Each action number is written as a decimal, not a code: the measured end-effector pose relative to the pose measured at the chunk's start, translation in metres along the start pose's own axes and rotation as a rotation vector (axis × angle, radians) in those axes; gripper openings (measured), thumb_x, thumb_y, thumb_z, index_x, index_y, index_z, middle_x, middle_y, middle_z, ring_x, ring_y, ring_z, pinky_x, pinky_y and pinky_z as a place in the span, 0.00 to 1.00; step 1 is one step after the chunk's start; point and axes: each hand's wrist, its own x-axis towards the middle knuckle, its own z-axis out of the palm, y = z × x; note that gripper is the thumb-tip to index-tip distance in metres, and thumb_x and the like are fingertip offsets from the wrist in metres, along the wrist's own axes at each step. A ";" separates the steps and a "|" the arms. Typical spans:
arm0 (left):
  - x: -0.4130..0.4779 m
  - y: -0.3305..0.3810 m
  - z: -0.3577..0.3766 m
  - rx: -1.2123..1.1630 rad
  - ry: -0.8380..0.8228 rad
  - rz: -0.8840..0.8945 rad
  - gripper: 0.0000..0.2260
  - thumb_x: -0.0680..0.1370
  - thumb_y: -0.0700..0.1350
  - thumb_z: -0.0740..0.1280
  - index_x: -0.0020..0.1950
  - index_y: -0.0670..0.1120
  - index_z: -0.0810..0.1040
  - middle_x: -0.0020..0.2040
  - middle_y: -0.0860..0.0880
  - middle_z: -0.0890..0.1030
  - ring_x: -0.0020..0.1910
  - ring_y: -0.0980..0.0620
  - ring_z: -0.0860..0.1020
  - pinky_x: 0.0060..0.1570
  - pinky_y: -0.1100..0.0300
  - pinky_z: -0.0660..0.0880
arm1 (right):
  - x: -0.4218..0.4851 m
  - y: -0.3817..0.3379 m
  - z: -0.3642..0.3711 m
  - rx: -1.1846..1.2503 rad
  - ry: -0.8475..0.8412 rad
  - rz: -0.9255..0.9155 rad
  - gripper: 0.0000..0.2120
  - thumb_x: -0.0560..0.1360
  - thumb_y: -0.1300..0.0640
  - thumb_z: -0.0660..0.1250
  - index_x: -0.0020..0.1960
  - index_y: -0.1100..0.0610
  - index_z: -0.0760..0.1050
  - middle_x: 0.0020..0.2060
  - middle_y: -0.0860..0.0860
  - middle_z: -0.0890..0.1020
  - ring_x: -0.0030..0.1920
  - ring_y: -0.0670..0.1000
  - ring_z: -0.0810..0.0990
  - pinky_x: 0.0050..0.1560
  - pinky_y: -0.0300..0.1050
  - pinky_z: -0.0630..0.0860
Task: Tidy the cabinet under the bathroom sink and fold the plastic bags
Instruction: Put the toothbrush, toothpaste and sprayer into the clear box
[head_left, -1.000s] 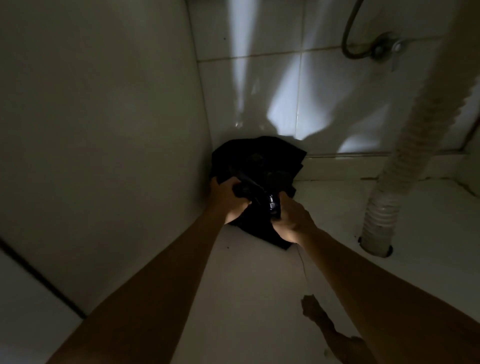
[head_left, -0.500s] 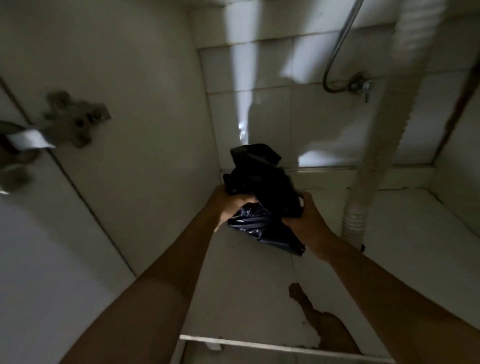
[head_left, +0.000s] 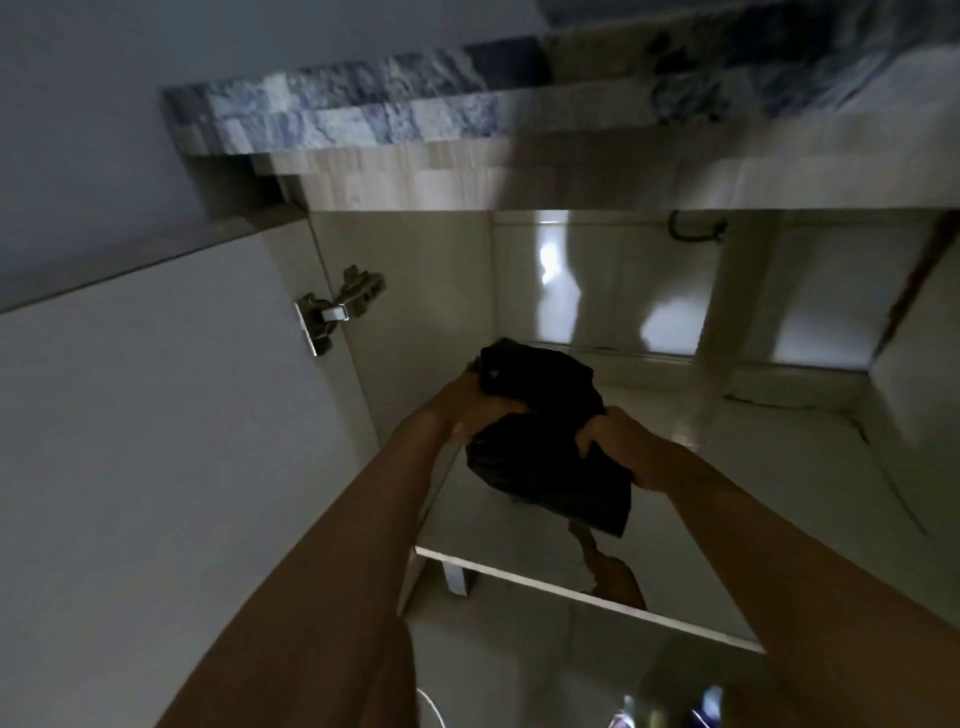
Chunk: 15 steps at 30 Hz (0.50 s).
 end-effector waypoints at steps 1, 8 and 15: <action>-0.009 -0.001 -0.003 -0.004 -0.053 -0.045 0.33 0.64 0.63 0.75 0.63 0.48 0.77 0.58 0.46 0.82 0.54 0.47 0.81 0.56 0.46 0.79 | 0.001 0.001 0.001 0.006 -0.053 0.033 0.15 0.64 0.68 0.62 0.22 0.56 0.66 0.29 0.53 0.72 0.31 0.54 0.71 0.34 0.43 0.65; -0.048 -0.030 -0.015 0.127 -0.590 -0.558 0.36 0.67 0.66 0.75 0.69 0.51 0.72 0.63 0.50 0.79 0.57 0.48 0.81 0.45 0.57 0.80 | -0.004 0.031 0.026 -0.098 -0.538 0.331 0.07 0.59 0.67 0.64 0.37 0.59 0.73 0.31 0.54 0.77 0.31 0.54 0.76 0.33 0.41 0.69; -0.070 -0.115 0.024 0.144 -0.834 -0.713 0.33 0.65 0.68 0.74 0.63 0.50 0.79 0.60 0.47 0.83 0.54 0.47 0.83 0.43 0.58 0.81 | -0.008 0.106 0.081 -0.313 -0.306 0.494 0.57 0.40 0.58 0.77 0.70 0.59 0.68 0.68 0.52 0.66 0.62 0.60 0.77 0.37 0.40 0.77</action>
